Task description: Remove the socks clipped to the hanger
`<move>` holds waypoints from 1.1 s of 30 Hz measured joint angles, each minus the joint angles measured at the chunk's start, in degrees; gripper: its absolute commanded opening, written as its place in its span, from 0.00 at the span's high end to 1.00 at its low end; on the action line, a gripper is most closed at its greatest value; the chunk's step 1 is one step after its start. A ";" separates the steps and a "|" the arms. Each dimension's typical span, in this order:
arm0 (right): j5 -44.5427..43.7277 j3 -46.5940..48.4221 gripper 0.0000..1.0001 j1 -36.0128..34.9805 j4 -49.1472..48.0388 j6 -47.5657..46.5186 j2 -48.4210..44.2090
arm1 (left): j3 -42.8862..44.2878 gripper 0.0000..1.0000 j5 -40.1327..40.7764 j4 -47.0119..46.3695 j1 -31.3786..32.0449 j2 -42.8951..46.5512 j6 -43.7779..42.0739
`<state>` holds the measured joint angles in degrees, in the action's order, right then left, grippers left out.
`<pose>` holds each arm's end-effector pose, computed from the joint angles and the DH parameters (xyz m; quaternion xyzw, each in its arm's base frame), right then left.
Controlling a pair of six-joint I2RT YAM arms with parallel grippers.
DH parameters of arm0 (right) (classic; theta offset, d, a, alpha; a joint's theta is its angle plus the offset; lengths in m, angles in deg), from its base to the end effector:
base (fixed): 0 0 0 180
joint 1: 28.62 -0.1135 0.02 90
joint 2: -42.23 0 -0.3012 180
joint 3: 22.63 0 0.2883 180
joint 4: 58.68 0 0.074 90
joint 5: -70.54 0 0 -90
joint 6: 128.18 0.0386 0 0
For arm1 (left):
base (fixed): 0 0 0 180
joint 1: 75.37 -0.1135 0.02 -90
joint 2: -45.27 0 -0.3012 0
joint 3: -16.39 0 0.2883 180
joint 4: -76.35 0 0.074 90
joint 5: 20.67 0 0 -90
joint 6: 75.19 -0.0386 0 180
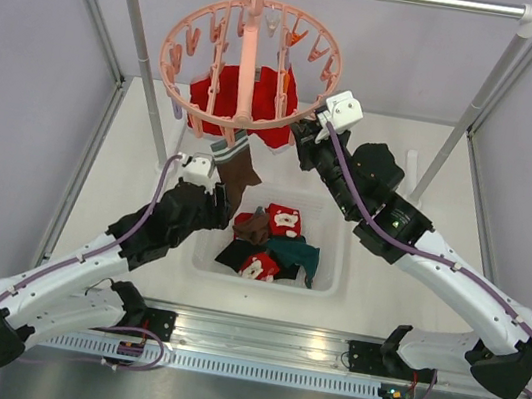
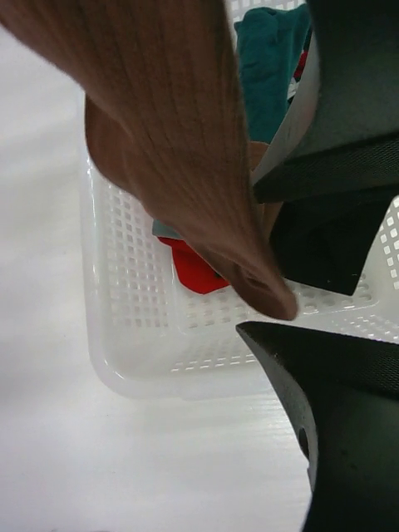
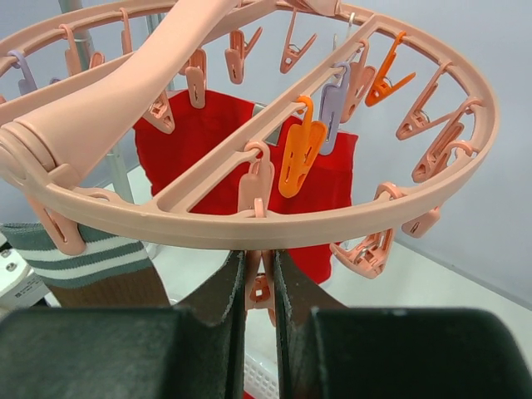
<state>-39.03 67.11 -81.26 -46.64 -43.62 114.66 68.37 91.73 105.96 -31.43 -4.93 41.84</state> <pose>0.2010 0.2419 0.4966 -0.2126 0.6415 0.1866 0.7131 0.1631 -0.1368 0.3027 0.0243 0.8457 -0.1586 0.5090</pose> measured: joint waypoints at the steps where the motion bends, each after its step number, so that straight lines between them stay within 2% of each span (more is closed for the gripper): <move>1: 0.04 0.11 0.90 0.00 0.02 0.00 0.00 | -0.76 0.36 -0.22 -0.76 0.00 0.24 -0.09; 8: 0.52 0.87 0.90 0.00 0.79 0.02 0.02 | -7.80 0.36 -2.01 -11.58 0.00 1.90 -2.32; 10: 0.68 1.16 0.90 0.00 1.16 0.02 0.02 | -10.03 0.44 -2.19 -15.37 0.00 2.23 -3.06; 11: 0.72 1.20 0.90 0.00 1.22 0.02 0.02 | -10.62 0.50 -2.27 -16.41 0.00 2.25 -3.21; 12: 0.72 1.22 0.90 0.00 1.31 0.04 0.02 | -11.13 0.71 -2.58 -17.53 0.00 2.23 -3.48; 15: 0.90 1.22 0.90 0.04 1.42 0.07 0.02 | -11.32 0.97 -3.28 -20.11 0.20 2.05 -4.24; 18: 0.90 1.22 0.87 0.04 1.46 0.20 0.02 | -11.28 0.98 -3.30 -21.70 1.44 1.66 -4.42; 22: 0.96 1.20 0.78 0.04 1.53 0.70 0.02 | -9.46 0.98 -0.68 -22.08 7.37 -0.33 -4.46; 24: 1.16 1.14 0.71 0.04 1.57 1.22 0.02 | -7.65 0.98 1.09 -22.03 10.45 -1.86 -4.46; 25: 1.29 1.11 0.63 0.04 1.64 1.25 0.02 | -6.49 0.98 1.88 -22.12 11.78 -2.86 -4.46; 27: 1.60 0.92 0.55 0.02 1.81 1.86 -0.02 | -4.02 0.98 3.34 -22.14 13.57 -5.46 -4.44; 28: 1.75 0.79 0.46 0.02 1.88 2.25 -0.07 | -2.86 0.98 3.91 -22.16 14.08 -6.78 -4.44; 31: 1.97 -0.13 0.37 0.04 2.23 3.13 -0.68 | 0.26 0.98 4.98 -22.05 14.71 -10.91 -4.42; 33: 2.08 -0.90 0.36 0.04 2.64 3.61 -1.40 | 2.40 0.98 5.55 -21.88 14.82 -13.88 -4.39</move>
<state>-36.96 66.22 -81.22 -43.99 -40.01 113.26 70.77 97.28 84.08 -16.61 -18.80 37.44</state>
